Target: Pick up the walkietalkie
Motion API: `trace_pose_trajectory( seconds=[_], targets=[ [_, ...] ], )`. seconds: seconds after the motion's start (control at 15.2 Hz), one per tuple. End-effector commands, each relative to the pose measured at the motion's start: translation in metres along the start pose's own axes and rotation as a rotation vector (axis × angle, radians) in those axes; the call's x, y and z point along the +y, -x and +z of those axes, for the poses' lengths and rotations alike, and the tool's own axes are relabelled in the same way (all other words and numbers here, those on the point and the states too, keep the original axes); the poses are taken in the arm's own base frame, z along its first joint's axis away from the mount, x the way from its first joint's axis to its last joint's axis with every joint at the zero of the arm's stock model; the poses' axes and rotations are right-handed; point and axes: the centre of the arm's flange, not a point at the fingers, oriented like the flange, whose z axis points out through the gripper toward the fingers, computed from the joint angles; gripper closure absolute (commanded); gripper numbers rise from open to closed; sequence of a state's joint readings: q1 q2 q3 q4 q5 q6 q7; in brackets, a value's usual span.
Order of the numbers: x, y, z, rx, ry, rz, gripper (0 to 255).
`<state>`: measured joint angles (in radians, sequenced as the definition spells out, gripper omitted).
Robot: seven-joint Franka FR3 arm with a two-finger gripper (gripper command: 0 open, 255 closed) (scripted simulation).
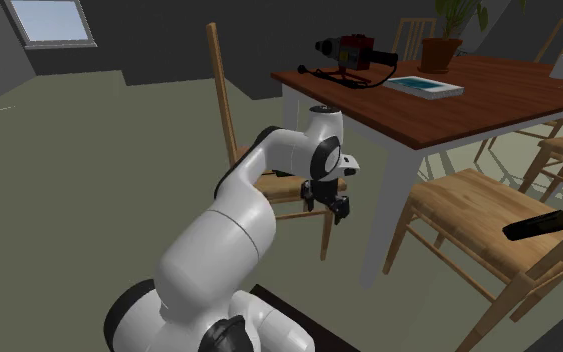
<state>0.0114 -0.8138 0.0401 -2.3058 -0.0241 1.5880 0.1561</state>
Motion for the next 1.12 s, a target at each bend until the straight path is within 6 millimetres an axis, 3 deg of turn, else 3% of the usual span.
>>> trace_pose_trajectory(
  seconds=[0.0,1.06],
  targets=[
    [0.000,0.000,0.000,0.000,0.000,0.000,0],
    [-0.190,-0.087,-0.020,-0.084,-0.039,0.091,0]
  ],
)
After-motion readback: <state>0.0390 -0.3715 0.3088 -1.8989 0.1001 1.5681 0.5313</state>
